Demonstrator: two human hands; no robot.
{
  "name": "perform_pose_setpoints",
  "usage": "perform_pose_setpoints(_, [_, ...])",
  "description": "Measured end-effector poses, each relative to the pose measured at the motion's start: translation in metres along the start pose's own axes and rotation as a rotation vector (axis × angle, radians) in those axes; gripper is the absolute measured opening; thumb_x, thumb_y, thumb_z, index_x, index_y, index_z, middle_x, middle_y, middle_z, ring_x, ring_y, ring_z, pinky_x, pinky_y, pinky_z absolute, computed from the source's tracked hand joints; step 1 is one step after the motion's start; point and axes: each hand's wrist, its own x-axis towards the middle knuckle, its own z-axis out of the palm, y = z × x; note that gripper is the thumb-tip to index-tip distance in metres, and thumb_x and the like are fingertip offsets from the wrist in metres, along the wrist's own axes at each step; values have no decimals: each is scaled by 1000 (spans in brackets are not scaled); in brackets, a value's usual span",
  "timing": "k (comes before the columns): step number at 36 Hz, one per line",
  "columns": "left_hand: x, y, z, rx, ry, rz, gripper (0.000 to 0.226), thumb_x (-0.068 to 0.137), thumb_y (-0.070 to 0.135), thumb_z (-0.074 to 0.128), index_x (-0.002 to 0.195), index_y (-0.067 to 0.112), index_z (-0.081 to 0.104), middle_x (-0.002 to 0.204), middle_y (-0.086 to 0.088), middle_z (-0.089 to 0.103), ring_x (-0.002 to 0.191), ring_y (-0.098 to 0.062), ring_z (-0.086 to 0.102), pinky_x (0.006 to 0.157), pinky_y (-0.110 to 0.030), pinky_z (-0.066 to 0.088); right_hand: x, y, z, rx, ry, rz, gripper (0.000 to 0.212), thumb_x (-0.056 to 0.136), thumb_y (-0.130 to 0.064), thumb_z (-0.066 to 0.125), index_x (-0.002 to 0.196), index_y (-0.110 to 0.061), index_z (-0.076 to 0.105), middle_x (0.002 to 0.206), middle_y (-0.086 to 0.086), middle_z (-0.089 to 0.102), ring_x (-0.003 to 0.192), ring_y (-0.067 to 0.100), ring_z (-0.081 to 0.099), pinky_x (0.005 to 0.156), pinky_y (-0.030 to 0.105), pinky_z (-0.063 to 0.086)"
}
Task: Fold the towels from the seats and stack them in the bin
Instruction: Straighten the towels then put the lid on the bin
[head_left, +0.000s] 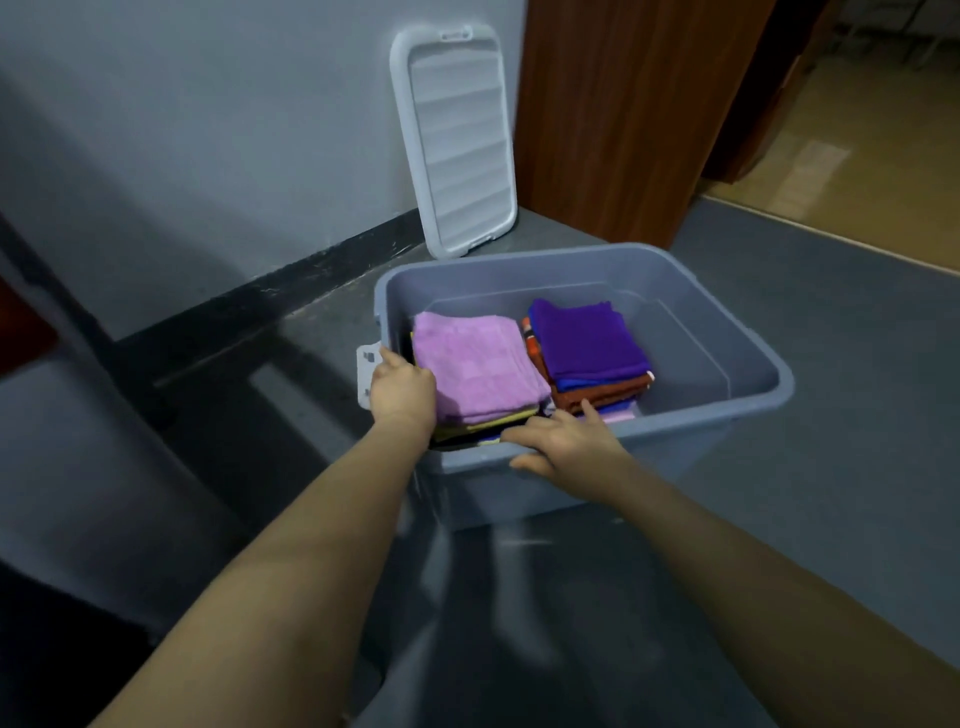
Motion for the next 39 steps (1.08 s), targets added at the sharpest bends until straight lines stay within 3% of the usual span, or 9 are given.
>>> perform_pose_setpoints(2, [11, -2, 1, -13, 12, -27, 47, 97, -4, 32, 144, -7, 28, 149, -36, 13, 127, -38, 41, 102, -38, 40, 11, 5, 5, 64, -50, 35, 71, 73, -65, 22, 119, -31, 64, 113, -10, 64, 110, 13, 55, 110, 54, 12])
perform_pose_setpoints(5, [24, -3, 5, -45, 42, -84, 51, 97, 0, 36, 145, -9, 23, 151, -31, 15, 134, -37, 32, 108, -39, 35, 30, 16, 5, 148, -113, 23, 75, 73, -71, 17, 125, -34, 57, 120, -15, 57, 120, 8, 41, 104, 30, -3])
perform_pose_setpoints(9, [32, 6, 7, -119, 76, -117, 51, 94, 13, 46, 142, 0, 33, 155, -17, 17, 144, -32, 10, 116, -37, 14, 63, 23, 13, 207, -81, 37, 47, 85, -57, 44, 120, -29, 61, 115, -10, 61, 121, 11, 40, 102, 24, -2])
perform_pose_setpoints(11, [35, 12, 5, -235, 124, -86, 47, 93, 15, 45, 138, 3, 38, 151, -14, 28, 141, -30, 20, 114, -35, 16, 81, 23, 16, 221, -77, 39, 37, 91, -45, 54, 124, -28, 60, 119, -8, 60, 124, 11, 39, 103, 23, -1])
perform_pose_setpoints(14, [32, 12, 5, -401, 112, 0, 37, 99, 24, 38, 131, 8, 42, 132, -15, 49, 120, -35, 47, 97, -38, 34, 106, 18, 18, 280, -56, 38, 31, 93, -36, 55, 123, -31, 61, 122, -10, 61, 124, 10, 39, 103, 25, 2])
perform_pose_setpoints(18, [35, 5, 11, -309, 134, 77, 39, 102, 32, 31, 112, 10, 62, 116, -12, 63, 105, -32, 57, 87, -35, 37, 125, 23, 23, 302, -29, 21, 26, 94, -35, 54, 117, -29, 64, 117, -12, 62, 122, 10, 40, 99, 24, 5])
perform_pose_setpoints(26, [44, 11, 5, -200, 71, 73, 39, 101, 34, 32, 111, 9, 59, 116, -10, 62, 107, -30, 56, 89, -33, 36, 151, 49, 22, 293, -127, -98, 30, 95, -37, 54, 122, -27, 62, 117, -10, 62, 119, 12, 38, 89, 18, 4])
perform_pose_setpoints(30, [49, 10, -1, -92, 22, 50, 41, 103, 37, 29, 119, 9, 55, 122, -7, 60, 112, -27, 55, 90, -33, 35, 169, 54, 17, 333, -194, -184, 26, 94, -35, 55, 117, -27, 63, 104, -17, 56, 113, 11, 37, 91, 20, 7])
perform_pose_setpoints(39, [73, -9, -5, -132, -110, -191, 40, 104, 35, 32, 124, 6, 50, 122, -9, 58, 113, -28, 57, 87, -35, 43, 226, 42, 28, 336, -251, -378, 30, 94, -36, 54, 122, -29, 60, 113, -8, 61, 116, 12, 38, 94, 24, 8])
